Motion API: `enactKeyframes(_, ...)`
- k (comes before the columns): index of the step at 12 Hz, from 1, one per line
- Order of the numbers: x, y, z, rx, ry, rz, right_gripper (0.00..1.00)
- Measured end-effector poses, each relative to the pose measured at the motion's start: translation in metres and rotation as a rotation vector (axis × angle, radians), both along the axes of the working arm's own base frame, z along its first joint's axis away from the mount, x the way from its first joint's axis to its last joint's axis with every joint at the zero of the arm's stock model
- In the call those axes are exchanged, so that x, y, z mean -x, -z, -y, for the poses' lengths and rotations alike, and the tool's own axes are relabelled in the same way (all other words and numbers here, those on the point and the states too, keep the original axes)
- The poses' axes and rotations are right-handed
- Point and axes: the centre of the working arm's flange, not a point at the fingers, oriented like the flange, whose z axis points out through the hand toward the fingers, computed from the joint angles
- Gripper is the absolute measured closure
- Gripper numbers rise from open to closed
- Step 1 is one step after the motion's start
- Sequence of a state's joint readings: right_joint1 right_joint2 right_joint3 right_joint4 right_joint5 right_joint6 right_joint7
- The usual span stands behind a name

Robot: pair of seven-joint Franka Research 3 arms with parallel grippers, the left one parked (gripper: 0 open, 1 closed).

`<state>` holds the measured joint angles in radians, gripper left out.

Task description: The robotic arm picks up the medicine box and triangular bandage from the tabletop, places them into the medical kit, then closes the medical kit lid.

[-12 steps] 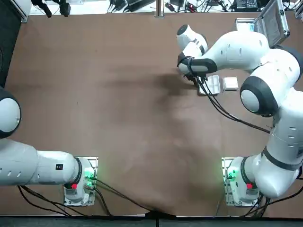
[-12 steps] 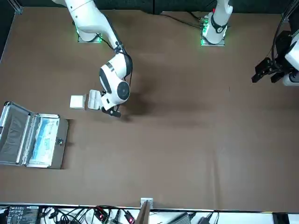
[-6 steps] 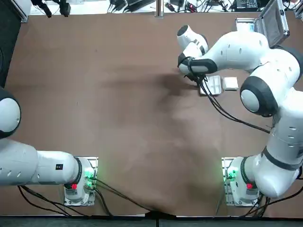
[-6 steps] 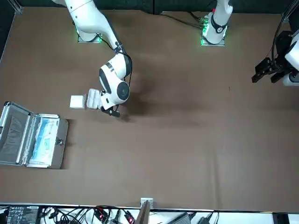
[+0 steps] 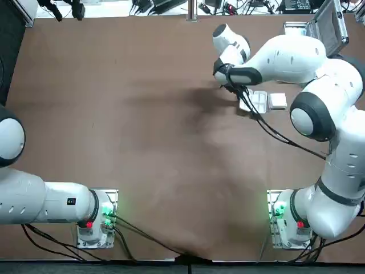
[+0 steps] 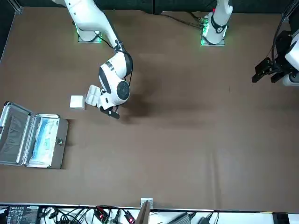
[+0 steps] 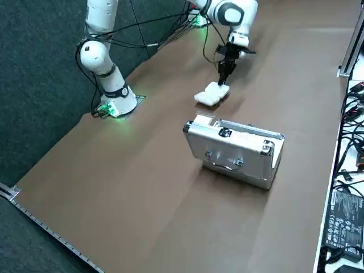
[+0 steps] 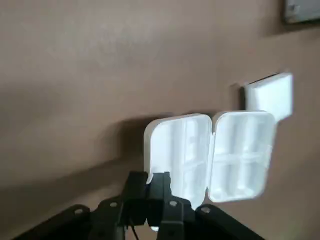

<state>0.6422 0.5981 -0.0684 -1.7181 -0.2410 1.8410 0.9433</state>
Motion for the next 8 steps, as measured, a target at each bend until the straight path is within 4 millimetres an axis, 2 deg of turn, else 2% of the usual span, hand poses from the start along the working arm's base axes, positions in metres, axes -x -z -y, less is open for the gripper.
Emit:
enactKeyframes(3,-0.015,-0.053,-0.008,0.006,0.023,0.021,0.98)
enactKeyframes(4,-0.024,-0.097,-0.009,-0.003,0.025,0.040,0.98)
enactKeyframes(5,-0.029,-0.116,-0.006,-0.012,0.015,0.043,0.98)
enactKeyframes(8,-0.050,-0.158,0.026,-0.040,-0.013,0.050,0.98)
